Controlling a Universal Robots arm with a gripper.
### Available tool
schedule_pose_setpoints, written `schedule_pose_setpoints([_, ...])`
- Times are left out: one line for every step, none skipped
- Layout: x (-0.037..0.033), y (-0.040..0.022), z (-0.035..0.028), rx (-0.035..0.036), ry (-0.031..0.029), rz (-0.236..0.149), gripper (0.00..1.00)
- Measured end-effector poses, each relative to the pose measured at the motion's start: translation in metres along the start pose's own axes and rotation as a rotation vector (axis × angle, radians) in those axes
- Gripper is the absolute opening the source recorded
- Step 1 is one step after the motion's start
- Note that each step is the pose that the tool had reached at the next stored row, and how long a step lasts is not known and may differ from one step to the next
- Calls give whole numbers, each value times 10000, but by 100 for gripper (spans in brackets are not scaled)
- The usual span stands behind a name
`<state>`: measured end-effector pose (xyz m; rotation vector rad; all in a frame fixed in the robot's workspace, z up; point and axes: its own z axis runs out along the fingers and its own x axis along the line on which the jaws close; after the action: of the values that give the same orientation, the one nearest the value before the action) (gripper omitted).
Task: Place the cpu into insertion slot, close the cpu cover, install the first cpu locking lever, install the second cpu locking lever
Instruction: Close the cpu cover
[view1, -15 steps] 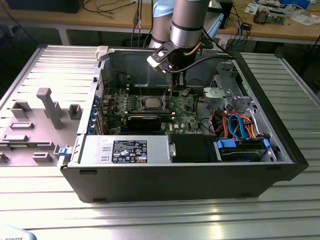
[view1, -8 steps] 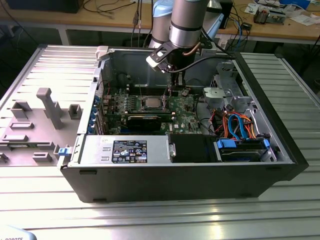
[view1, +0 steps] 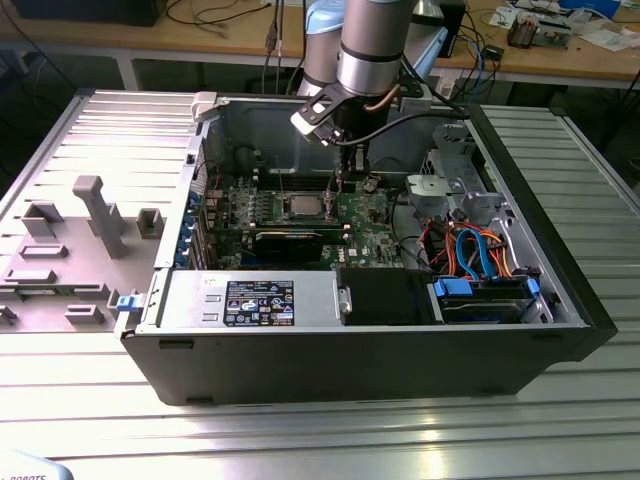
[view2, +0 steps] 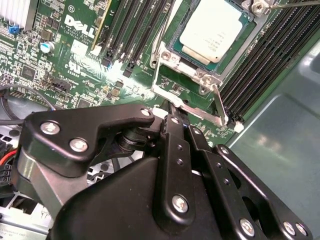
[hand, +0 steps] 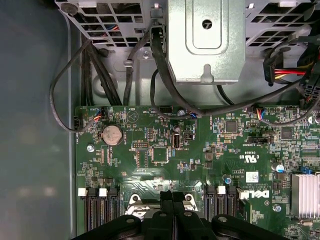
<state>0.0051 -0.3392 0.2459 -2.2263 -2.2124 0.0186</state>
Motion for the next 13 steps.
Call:
schedule_pose_setpoints([0,-1,0,0,-1,-1,11])
schedule_pose_setpoints([0,-1,0,0,0,-2,11])
schedule_pose_setpoints([0,-3,0,0,0,0,11])
schedule_pose_setpoints([0,-7,0,0,0,1,11])
schedule_pose_setpoints([0,-10,0,1,-1,0,11])
schedule_pose_setpoints([0,-15,1,1,0,0,11])
schedule_pose_setpoints([0,-18,1,1,0,0,11])
schedule_pose_setpoints([0,-20,2,0,0,-2,11])
schedule_pose_setpoints([0,-25,2,0,1,1,11])
schedule_pose_setpoints([0,-26,2,0,0,0,11])
schedule_pose_setpoints([0,-27,2,0,-1,-2,11])
schedule_pose_setpoints([0,-30,3,1,0,0,11])
schedule_pose_setpoints([0,-33,4,0,0,0,11])
